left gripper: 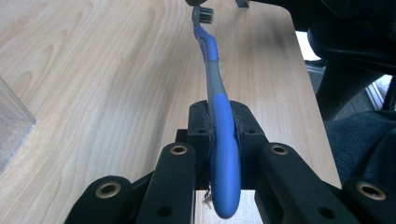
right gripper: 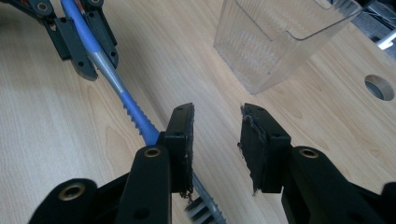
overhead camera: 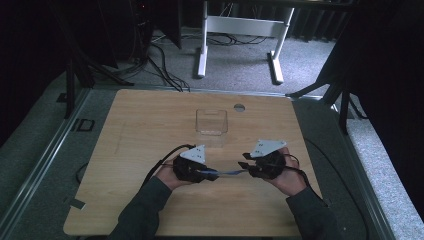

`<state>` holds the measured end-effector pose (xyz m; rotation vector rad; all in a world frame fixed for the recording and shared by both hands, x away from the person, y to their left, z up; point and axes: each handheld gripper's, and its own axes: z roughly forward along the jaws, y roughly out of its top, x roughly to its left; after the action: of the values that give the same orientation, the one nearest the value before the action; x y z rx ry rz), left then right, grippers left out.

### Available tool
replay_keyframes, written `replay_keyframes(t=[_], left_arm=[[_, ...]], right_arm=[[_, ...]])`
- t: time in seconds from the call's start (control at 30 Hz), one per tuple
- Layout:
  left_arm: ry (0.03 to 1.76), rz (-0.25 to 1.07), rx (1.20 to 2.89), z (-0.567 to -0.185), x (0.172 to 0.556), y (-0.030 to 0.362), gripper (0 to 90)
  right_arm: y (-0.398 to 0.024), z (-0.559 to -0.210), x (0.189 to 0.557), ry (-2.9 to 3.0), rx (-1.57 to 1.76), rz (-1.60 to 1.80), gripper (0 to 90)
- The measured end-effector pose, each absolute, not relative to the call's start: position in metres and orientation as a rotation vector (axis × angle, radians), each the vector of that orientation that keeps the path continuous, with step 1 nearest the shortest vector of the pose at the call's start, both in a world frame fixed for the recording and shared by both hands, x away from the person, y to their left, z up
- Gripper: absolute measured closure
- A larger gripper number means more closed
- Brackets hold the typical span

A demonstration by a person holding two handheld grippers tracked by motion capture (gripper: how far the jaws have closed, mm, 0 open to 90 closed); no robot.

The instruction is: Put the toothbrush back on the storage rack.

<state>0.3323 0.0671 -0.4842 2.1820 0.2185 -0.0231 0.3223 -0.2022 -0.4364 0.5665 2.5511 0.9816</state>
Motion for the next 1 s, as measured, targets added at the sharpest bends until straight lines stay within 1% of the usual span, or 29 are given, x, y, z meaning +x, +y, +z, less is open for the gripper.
replay_keyframes(t=[0.23,1.0], left_arm=[[0.264,0.010,2.169,-0.485,0.334,0.071,81.0],[0.394,0.055,2.097,-0.482,0.340,0.077,80.9]], right_arm=[[-0.203,-0.436,0.318,2.520,0.593,0.992,61.1],[-0.198,-0.450,0.309,2.472,0.673,1.069,60.9]])
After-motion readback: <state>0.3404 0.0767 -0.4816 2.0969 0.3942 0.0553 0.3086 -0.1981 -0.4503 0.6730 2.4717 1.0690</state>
